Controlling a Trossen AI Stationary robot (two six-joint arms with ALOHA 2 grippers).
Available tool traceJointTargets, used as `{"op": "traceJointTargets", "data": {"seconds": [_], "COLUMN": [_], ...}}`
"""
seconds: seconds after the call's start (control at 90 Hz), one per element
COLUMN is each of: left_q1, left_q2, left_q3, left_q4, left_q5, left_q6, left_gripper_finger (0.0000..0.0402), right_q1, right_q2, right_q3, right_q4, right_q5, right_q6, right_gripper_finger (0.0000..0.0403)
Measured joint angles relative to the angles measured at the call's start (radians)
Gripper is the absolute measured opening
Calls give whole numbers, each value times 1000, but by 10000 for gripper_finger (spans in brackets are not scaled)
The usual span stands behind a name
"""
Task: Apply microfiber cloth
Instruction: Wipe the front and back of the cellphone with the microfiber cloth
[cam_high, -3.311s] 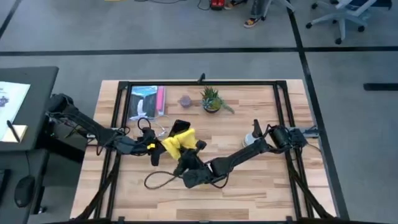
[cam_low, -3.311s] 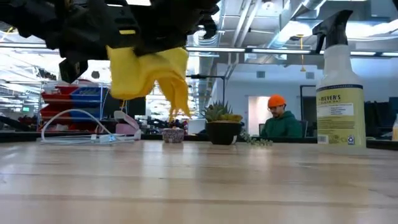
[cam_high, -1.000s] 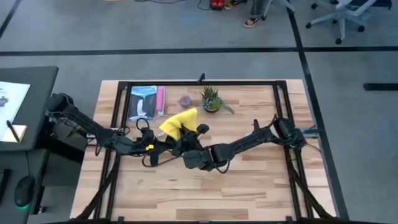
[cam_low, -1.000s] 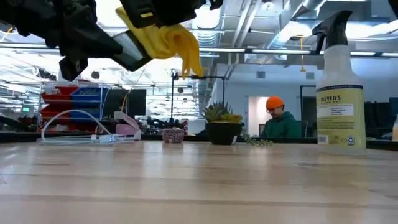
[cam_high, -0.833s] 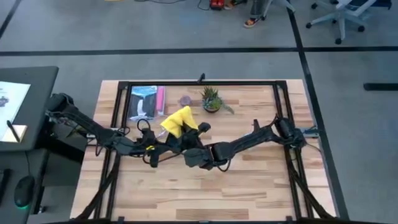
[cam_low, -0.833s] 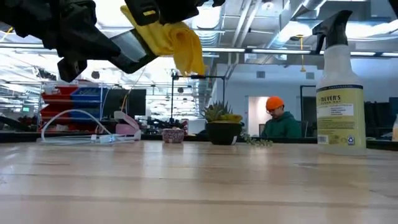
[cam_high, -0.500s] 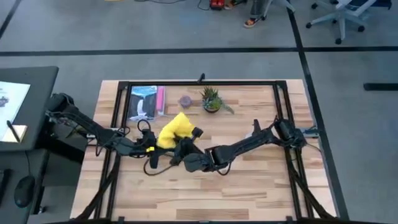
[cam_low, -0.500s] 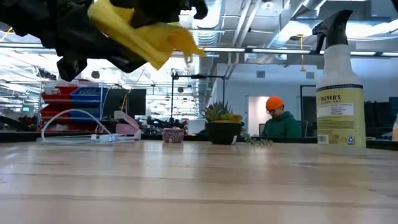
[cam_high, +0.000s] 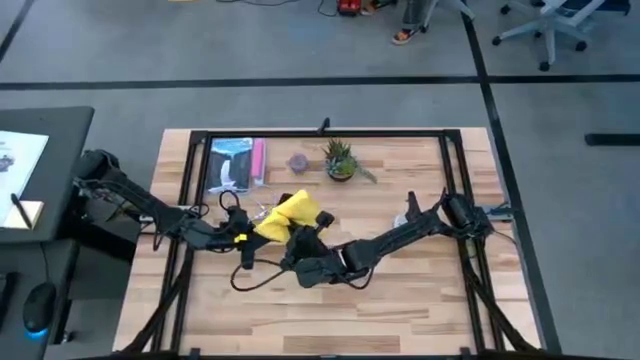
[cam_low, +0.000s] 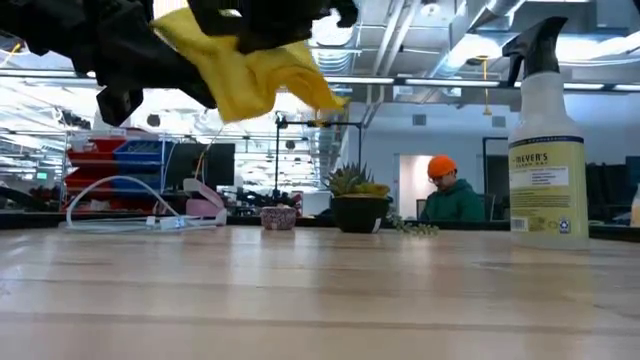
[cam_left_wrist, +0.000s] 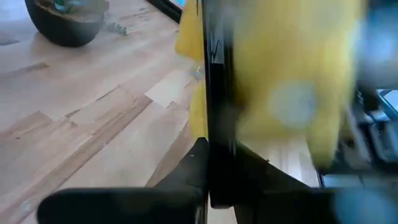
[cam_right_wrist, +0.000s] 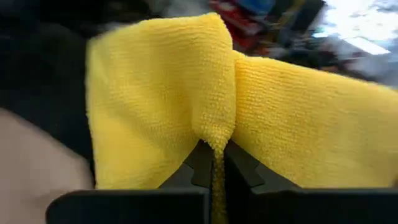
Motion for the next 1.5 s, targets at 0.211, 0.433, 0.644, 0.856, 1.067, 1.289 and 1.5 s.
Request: {"op": "traceJointTargets", "data": {"seconds": [0.211, 0.433, 0.644, 0.856, 1.067, 1.289, 1.5], "left_q1": [-8, -9, 2, 2, -5, -12, -24], "left_q2": [0, 0, 1, 1, -1, -1, -12], "left_q3": [0, 0, 0, 0, 0, 1, 1], "left_q4": [-6, -18, -22, -13, -10, -57, -91], "left_q5": [12, 28, 22, 16, 8, 36, 28], "left_q6": [-2, 0, 4, 8, 8, 0, -22], "left_gripper_finger": [14, 14, 14, 14, 14, 14, 14], "right_q1": [-19, -26, -13, 15, 25, 22, 19], "right_q2": [-35, -37, 7, 11, -16, -98, -198], "right_q3": [-1, 0, 2, 1, -2, -2, 0], "right_q4": [39, 126, 83, -83, -186, -298, -387], "right_q5": [127, -98, -320, -244, -38, 97, 108], "right_q6": [-120, -117, 9, 75, 78, 54, 61], "right_gripper_finger": [0, 0, 0, 0, 0, 0, 0]}}
